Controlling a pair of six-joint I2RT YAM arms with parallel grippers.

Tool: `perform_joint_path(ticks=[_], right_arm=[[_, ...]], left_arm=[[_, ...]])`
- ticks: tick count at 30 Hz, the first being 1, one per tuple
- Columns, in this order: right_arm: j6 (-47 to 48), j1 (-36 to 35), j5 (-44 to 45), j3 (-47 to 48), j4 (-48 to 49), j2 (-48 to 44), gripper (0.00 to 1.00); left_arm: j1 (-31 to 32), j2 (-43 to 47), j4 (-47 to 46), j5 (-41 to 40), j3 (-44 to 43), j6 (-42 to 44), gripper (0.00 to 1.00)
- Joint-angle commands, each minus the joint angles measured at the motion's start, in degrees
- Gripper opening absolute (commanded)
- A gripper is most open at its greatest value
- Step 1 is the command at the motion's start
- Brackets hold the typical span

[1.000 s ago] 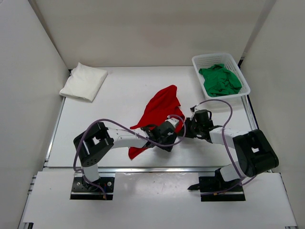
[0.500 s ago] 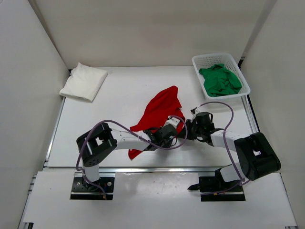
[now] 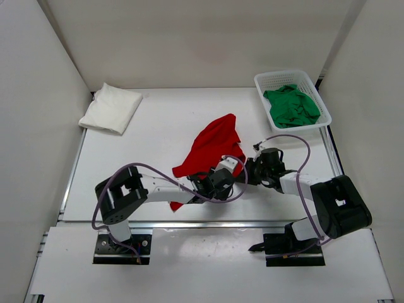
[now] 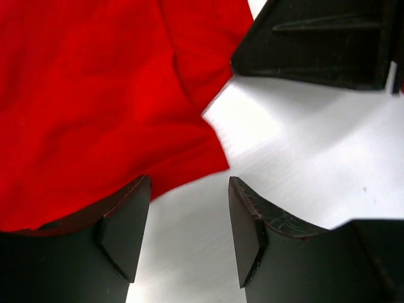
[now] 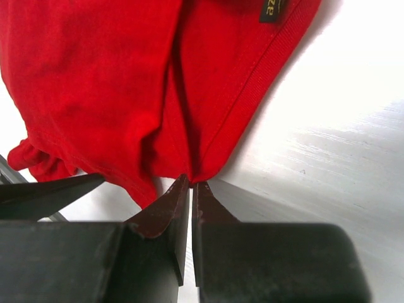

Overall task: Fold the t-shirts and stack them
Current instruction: Flatten out the tshirt

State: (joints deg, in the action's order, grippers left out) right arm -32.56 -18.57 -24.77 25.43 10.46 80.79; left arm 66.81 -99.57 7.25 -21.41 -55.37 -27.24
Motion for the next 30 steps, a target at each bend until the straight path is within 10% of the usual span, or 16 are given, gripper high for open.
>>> perform_joint_path(ticks=[1,7,14,23,30], right_arm=[[0.91,0.37,-0.63,-0.91,2.2,-2.22,0.0],[0.22,0.37,-0.62,-2.23,3.16,-2.75,0.0],[0.48,0.73,-0.1,-2.85,2.9,-4.15,0.0],[1.71,3.8,0.95,-0.65,0.0,-4.15,0.0],[2.05,5.47,1.92,3.74,-3.51,-2.93,0.0]], left_arm=[[-0.36,-3.6,-0.74,-0.3,-2.63,1.14,0.62],[-0.01,-5.63,-2.68,-1.09,-2.37,1.49,0.61],[-3.08,-1.18,-1.88,-1.79,-1.15,0.35,0.0],[-22.46,19.31,-1.0,10.22,0.36,-3.78,0.0],[-49.65,12.15,-3.37,19.56,-7.88,-6.06,0.04]])
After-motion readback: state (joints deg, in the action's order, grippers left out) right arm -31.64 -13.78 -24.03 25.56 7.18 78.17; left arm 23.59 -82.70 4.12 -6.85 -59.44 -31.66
